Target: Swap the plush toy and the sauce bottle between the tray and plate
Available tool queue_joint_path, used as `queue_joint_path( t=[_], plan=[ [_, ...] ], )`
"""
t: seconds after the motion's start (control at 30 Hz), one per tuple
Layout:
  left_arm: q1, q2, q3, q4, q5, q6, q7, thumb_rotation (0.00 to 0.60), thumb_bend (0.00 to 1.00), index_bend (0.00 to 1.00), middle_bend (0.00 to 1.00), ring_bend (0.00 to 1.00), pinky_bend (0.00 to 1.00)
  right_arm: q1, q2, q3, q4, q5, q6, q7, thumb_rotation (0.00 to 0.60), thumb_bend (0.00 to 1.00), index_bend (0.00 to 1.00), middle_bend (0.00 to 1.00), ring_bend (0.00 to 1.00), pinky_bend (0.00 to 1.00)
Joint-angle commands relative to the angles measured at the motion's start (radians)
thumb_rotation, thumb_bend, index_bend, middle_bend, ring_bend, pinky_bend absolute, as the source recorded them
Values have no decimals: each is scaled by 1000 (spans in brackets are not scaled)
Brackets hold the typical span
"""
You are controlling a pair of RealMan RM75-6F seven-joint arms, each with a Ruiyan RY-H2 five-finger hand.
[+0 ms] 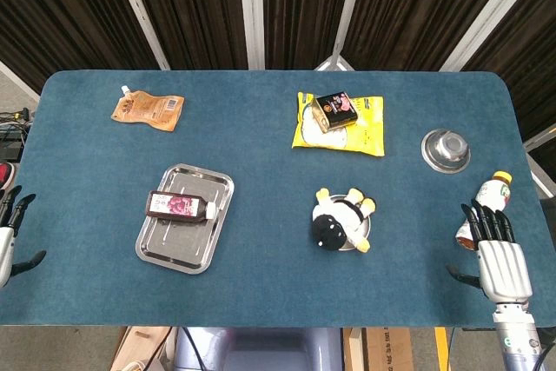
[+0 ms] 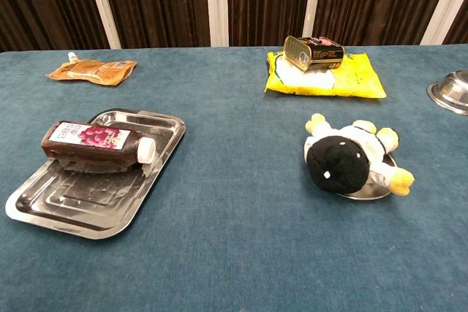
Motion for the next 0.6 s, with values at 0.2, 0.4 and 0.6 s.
queue_joint_path(
  t=[0.2,0.4,0.6],
  plan=[
    [18,1,6,-16,30,29,3,600,177,149,27,0,123,1,4,-16,-22,-12,-10,-21,600,21,0,0,0,0],
    [16,8,3,-15,29,16,-15,600,177,148,27,0,123,-3,14,-19,-41,-20,-6,2,600,22,0,0,0,0],
    [19,1,-5,-15,22,18,-2,600,177,148,27,0,123,10,18,-25,-32,-14,-44,30,600,22,0,0,0,0]
  ],
)
